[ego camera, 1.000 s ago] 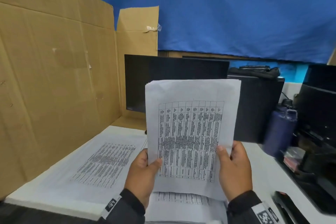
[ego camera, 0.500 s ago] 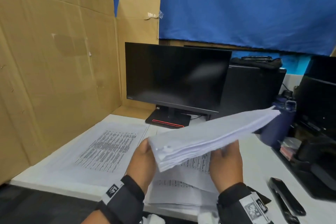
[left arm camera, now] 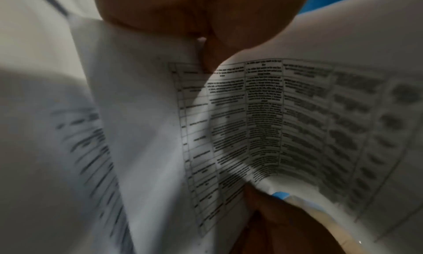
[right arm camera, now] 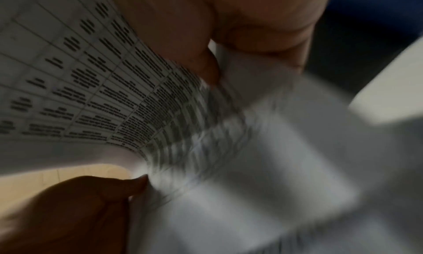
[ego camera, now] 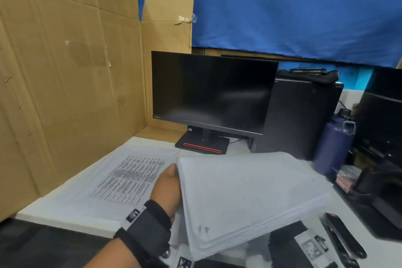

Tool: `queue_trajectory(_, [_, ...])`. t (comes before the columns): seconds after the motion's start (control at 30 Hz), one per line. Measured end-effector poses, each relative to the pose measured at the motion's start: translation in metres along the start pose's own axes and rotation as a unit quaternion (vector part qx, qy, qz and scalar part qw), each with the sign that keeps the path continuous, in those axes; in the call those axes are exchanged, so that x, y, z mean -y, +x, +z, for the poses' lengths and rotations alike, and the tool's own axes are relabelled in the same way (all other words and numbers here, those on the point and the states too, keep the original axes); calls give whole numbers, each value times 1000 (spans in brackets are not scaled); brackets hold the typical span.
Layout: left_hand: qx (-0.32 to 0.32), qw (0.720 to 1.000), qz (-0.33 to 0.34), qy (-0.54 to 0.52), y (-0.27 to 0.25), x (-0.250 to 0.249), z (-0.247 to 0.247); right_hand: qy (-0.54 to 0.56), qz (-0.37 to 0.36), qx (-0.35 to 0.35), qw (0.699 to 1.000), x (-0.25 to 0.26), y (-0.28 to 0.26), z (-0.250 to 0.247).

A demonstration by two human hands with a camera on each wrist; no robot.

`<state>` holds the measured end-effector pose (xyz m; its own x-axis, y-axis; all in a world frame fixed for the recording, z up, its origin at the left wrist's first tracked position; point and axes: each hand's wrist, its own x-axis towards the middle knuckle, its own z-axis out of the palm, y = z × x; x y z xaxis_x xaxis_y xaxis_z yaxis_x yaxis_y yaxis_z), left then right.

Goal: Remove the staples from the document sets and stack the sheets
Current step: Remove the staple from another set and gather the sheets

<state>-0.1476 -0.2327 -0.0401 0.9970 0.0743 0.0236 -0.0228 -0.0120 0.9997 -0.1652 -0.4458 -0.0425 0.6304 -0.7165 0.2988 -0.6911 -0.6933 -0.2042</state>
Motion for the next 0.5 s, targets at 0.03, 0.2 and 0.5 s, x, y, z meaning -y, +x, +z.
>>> queue_trajectory(0.03, [-26,998,11,63,8,-6,-4,98,21,100,990,5,2,-14])
queue_trajectory(0.2, [-93,929,180,309,29,-69,-21,292,-396,296,819,-22,-11,-80])
queue_trajectory(0.5, [36,574,460,677,-4,-149,11,194,-402,-142,884,-2,-8,-112])
